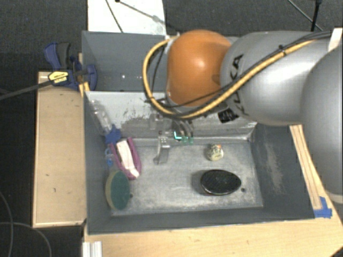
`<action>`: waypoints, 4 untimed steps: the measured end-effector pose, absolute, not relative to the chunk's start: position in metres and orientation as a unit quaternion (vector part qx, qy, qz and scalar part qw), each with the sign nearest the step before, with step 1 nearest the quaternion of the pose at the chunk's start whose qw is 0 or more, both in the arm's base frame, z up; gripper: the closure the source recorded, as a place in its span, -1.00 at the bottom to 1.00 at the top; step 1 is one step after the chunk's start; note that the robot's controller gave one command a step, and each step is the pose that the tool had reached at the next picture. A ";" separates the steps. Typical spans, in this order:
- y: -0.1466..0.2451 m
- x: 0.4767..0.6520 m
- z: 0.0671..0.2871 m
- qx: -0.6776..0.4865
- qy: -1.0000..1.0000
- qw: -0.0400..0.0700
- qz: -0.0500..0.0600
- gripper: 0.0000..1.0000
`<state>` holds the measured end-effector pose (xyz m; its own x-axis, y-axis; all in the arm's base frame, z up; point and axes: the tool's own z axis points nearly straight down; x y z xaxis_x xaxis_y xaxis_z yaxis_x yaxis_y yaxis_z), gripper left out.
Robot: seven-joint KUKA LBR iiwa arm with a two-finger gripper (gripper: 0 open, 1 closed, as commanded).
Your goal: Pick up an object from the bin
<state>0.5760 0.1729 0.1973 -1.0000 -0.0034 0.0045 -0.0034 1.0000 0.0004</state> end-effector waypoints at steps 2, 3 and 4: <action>0.217 0.512 0.071 0.188 -0.982 -0.003 -0.001 -1.00; 0.243 0.542 0.072 0.523 -0.852 -0.004 0.000 -1.00; 0.243 0.545 0.075 0.519 -0.855 -0.008 0.001 1.00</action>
Offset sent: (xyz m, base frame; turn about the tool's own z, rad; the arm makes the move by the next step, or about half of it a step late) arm -0.0357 0.0736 -0.0522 0.1409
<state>0.5445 0.2434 0.0745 -0.4608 -0.8874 -0.0130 -0.8874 0.4609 -0.0100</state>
